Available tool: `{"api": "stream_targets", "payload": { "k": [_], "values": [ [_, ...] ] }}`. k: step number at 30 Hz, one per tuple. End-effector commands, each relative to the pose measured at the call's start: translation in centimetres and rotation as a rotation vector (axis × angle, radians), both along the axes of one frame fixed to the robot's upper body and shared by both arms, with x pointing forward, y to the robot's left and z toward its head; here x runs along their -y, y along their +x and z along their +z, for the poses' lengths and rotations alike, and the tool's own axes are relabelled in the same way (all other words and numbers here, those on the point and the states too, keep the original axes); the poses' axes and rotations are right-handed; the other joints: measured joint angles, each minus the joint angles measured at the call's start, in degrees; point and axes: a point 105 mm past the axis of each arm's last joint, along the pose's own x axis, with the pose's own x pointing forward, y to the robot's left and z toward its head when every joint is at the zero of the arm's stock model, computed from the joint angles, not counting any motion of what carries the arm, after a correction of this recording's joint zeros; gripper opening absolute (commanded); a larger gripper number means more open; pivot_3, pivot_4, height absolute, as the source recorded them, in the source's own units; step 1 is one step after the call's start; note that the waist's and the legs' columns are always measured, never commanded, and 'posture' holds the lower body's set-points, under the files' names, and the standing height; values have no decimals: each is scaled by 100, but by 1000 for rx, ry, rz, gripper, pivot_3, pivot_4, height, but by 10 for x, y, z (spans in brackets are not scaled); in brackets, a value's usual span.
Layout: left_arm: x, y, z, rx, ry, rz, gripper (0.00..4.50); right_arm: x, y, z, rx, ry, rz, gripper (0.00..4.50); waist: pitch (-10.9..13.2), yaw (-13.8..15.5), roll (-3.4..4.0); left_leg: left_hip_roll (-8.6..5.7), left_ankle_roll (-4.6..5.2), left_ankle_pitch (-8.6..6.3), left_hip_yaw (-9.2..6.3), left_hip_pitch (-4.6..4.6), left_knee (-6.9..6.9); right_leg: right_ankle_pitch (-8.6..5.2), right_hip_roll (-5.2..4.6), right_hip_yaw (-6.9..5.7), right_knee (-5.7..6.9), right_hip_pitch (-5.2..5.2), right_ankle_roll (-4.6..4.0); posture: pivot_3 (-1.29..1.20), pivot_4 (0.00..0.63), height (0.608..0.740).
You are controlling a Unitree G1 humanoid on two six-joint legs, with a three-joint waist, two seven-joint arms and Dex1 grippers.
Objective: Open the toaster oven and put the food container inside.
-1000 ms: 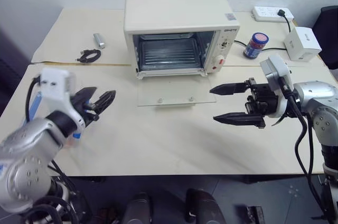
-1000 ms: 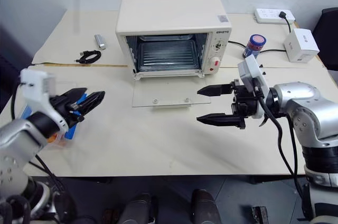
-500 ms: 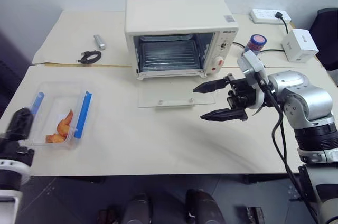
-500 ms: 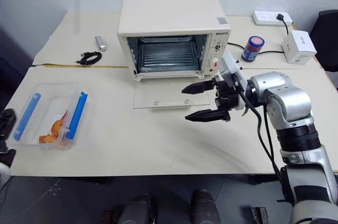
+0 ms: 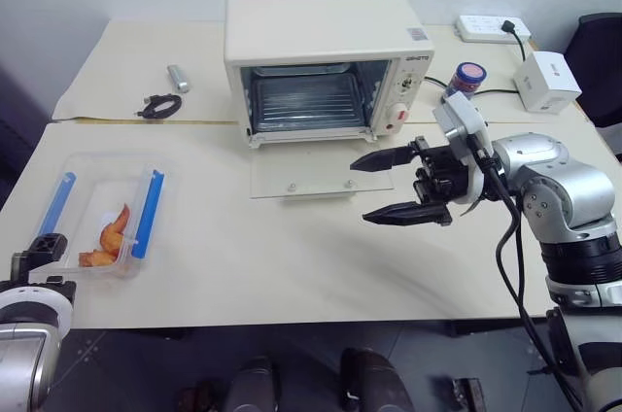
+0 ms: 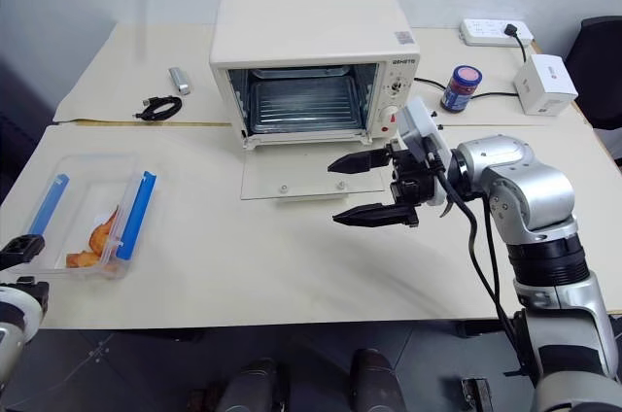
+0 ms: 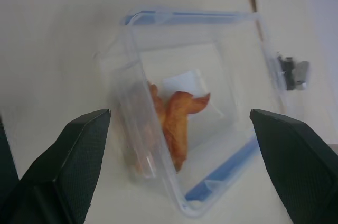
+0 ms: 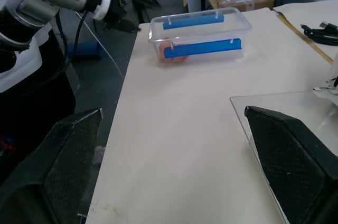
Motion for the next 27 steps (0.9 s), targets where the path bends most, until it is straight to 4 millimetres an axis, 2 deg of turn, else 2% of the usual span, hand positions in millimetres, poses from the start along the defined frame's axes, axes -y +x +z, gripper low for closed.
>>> {"api": "stream_targets", "payload": {
  "k": [1, 5, 9, 17, 21, 27],
  "values": [
    [-4, -2, -13, -67, -21, 28, 4483, 5, -10, 19, 55, 24, 2, 4500, 0, -8, 0, 1, 0, -1, 2, 0, 0, 0, 0, 0, 0, -2, 0, 0, 150, 740],
    [-7, 1, -23, -96, -46, 39, 3647, 3, -14, 26, 62, 35, -8, 4500, 0, -1, -1, 4, -1, -2, 5, -1, -3, -1, 3, 1, 0, -7, -1, 0, 150, 740],
    [-13, -1, -30, -131, -56, 73, 2389, 4, -17, 30, 65, 40, -16, 4500, -1, -6, 1, 4, -1, -2, 7, 0, -3, -1, 3, 3, 0, -7, -1, 0, 150, 740],
    [-24, -1, -30, -139, -52, 85, 21, 4, -17, 35, 66, 44, -20, 4500, -1, -4, 1, 5, -1, -3, 7, 0, -5, -1, 3, 1, -2, -8, -2, 0, 150, 740],
    [-28, 1, -26, -170, 3, 27, 3, 5, -20, 35, 8, 37, -7, 4500, -1, -5, 0, 10, -2, -3, 6, 0, -6, -2, 3, 0, -2, -9, -4, 0, 150, 740],
    [-34, 12, -3, -211, 170, -144, 3, 8, -15, 36, 82, 37, -56, 4500, 0, -13, 1, 15, -7, -6, 7, -1, -9, -6, 4, -2, -2, -15, -10, 0, 150, 740]
  ]
}}
